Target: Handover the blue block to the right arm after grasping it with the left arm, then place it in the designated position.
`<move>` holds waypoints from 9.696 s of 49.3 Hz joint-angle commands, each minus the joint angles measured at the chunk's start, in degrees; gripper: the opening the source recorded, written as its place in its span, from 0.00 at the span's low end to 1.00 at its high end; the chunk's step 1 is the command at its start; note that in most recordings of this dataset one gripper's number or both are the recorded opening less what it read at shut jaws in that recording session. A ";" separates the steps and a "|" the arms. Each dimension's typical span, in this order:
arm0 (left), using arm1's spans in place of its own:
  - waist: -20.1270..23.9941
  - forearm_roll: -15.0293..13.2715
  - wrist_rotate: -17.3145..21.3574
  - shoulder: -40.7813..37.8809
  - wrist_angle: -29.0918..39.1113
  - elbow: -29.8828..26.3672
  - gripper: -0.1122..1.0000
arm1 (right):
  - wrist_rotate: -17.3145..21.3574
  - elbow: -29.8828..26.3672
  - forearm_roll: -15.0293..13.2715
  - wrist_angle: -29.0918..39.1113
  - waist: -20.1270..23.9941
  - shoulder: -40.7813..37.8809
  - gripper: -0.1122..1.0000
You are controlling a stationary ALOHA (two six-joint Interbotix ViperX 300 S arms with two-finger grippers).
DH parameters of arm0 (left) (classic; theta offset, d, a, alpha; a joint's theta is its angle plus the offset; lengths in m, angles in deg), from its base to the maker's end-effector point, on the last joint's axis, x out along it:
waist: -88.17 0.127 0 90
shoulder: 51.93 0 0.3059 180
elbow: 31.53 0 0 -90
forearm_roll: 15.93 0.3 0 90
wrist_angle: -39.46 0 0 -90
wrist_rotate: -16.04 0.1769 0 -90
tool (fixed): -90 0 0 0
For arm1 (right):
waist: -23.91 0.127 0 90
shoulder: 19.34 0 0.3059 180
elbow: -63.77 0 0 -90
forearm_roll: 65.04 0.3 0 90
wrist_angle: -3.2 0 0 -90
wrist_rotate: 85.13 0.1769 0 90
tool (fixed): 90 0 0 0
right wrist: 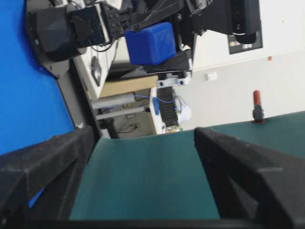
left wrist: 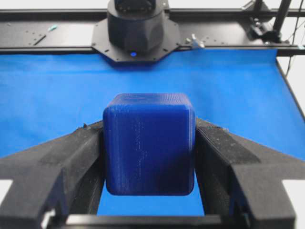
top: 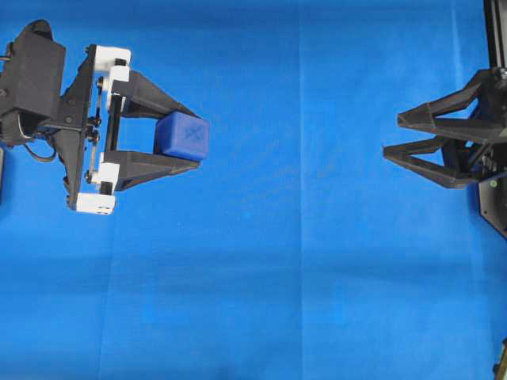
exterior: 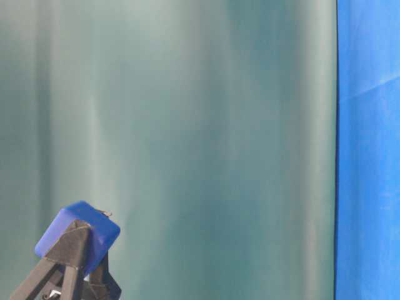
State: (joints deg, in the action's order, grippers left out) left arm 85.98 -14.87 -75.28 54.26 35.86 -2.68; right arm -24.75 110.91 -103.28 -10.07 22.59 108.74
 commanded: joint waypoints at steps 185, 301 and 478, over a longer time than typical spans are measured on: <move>0.70 -0.18 -0.88 4.92 1.32 0.62 0.94 | -0.70 -38.76 0.79 2.46 -0.18 -41.31 0.59; 1.32 -0.09 -0.79 10.37 1.76 3.69 0.94 | 61.08 -24.35 9.93 13.54 0.62 -21.27 0.59; 1.67 -0.09 -0.79 10.28 2.46 3.69 0.93 | 74.79 -33.31 11.34 12.22 5.27 -61.08 0.59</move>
State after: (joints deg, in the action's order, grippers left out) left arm 87.65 -15.05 -75.98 63.75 38.49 1.89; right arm 49.96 79.00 -92.38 3.38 27.95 47.39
